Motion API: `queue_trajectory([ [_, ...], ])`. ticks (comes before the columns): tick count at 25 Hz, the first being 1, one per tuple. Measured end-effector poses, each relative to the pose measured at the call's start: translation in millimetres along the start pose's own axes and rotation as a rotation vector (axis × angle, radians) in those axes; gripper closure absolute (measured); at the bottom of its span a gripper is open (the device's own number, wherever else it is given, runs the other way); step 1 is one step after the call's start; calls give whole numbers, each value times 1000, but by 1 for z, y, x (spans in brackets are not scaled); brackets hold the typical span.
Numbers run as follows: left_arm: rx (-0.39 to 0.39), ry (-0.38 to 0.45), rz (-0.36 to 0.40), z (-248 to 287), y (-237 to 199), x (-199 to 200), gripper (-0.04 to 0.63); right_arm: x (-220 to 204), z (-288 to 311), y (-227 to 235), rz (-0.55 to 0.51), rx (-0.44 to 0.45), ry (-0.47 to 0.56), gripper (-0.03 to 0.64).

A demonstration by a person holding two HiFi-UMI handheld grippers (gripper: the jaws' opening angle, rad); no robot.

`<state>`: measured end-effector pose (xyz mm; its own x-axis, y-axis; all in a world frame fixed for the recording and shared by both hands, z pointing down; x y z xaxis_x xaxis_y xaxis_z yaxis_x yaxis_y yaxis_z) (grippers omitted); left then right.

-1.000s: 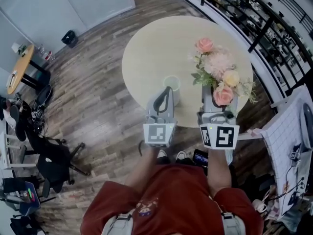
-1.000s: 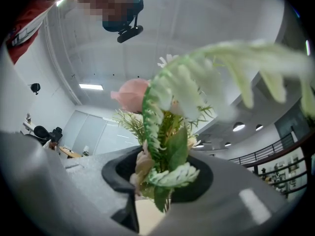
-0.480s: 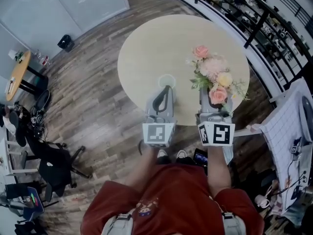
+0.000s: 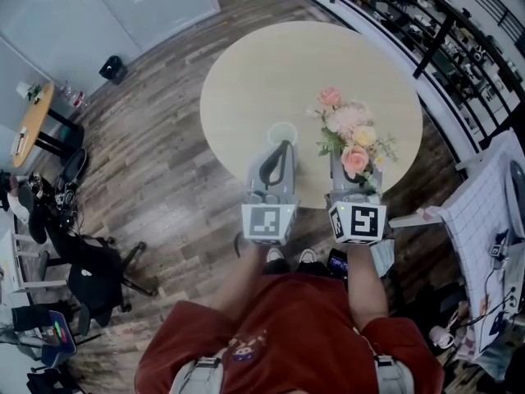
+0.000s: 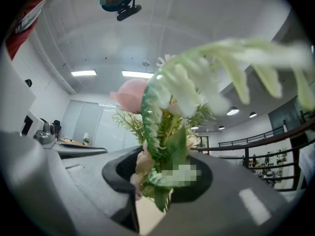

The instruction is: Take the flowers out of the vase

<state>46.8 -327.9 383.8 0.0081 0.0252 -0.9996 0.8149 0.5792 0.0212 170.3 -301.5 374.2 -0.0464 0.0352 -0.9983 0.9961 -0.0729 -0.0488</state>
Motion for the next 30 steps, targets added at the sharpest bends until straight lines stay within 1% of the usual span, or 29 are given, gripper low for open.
queue_trajectory([
  [3, 8, -5, 0, -1, 0, -4, 591, -16, 0, -2, -5, 5, -30, 472],
  [6, 6, -14, 1, -1, 1, -8, 591, -28, -1, -2, 15, 7, -59, 472],
  [10, 7, -15, 7, 1, 3, -14, 591, -38, -1, -3, 23, 12, -77, 472],
  [13, 8, -20, 0, 2, 4, -17, 591, -38, 0, -5, 23, 15, -81, 472],
  [17, 7, -20, 9, 3, 5, -18, 591, -36, 2, -6, 29, 24, -78, 472],
  [20, 13, -21, -8, 4, 5, -19, 591, -37, 3, -5, 26, 26, -82, 472],
  [26, 14, -22, 5, 5, 5, -21, 591, -42, 5, -5, 21, 33, -92, 472],
  [30, 19, -22, 1, 5, 5, -20, 591, -43, 6, -6, 24, 40, -96, 472],
])
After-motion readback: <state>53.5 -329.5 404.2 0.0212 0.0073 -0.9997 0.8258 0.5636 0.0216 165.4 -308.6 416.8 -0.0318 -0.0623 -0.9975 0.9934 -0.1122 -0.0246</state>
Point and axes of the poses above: the fingertips, and each gripper's own axes: z forward along the fingers, y to its right, x out of its top, the point moved 1 cm from there along -z, backward along the fingers, and after that the axes turned 9 degrees about -y, right-handed, at the moved point
